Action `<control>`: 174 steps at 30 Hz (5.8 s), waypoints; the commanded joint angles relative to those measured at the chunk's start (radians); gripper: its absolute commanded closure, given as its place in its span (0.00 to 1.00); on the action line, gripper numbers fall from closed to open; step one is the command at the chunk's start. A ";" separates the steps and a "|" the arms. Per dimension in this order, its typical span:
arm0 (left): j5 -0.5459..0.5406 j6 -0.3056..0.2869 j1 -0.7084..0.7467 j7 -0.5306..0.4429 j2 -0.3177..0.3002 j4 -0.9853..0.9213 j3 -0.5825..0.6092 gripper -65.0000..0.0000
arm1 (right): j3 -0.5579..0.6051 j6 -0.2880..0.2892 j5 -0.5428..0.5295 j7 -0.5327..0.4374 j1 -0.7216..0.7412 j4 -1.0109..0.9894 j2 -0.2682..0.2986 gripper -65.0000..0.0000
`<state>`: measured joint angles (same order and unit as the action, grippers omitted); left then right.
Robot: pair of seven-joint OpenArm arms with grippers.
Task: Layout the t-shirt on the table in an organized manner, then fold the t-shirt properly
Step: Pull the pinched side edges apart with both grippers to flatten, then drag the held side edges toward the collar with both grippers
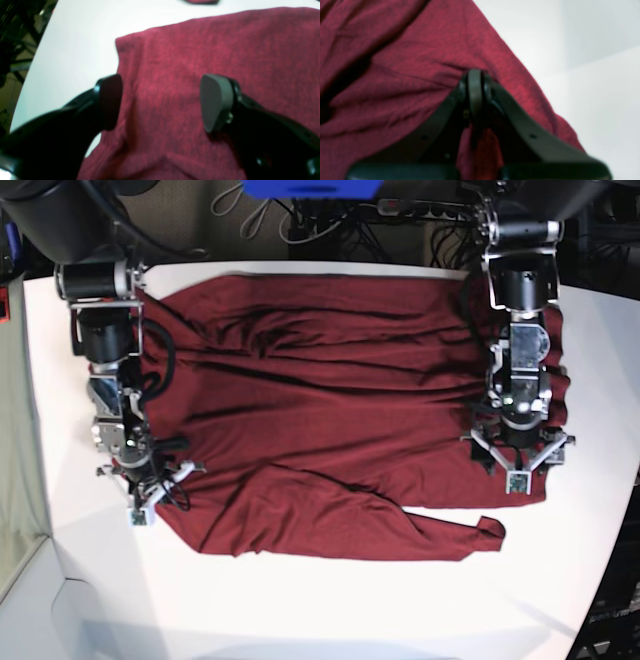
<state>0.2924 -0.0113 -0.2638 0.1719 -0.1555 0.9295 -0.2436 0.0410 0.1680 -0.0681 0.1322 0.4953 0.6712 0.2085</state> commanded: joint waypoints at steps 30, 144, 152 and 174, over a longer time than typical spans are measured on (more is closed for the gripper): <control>0.003 0.017 -0.535 -0.363 -0.003 -0.600 0.092 0.28 | -0.003 -0.003 0.004 -0.207 0.167 -0.121 0.091 1.00; -0.003 0.017 -0.521 -0.351 -0.059 -0.590 -0.070 1.00 | -0.114 -0.002 0.004 -0.159 0.144 -0.081 0.118 1.00; -0.037 0.009 -0.432 -0.124 -0.005 -0.310 -0.105 1.00 | -0.115 -0.002 -0.003 -0.157 0.050 -0.041 0.138 1.00; -0.431 0.007 0.252 0.561 0.033 0.673 -0.158 1.00 | -0.321 -0.002 -0.003 0.025 -0.499 0.649 -0.054 1.00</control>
<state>-0.1402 -0.0040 0.0059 0.7502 -0.1150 1.5890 -0.3985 -0.2760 0.1673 -0.0669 0.1848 -0.0216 1.2980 0.1425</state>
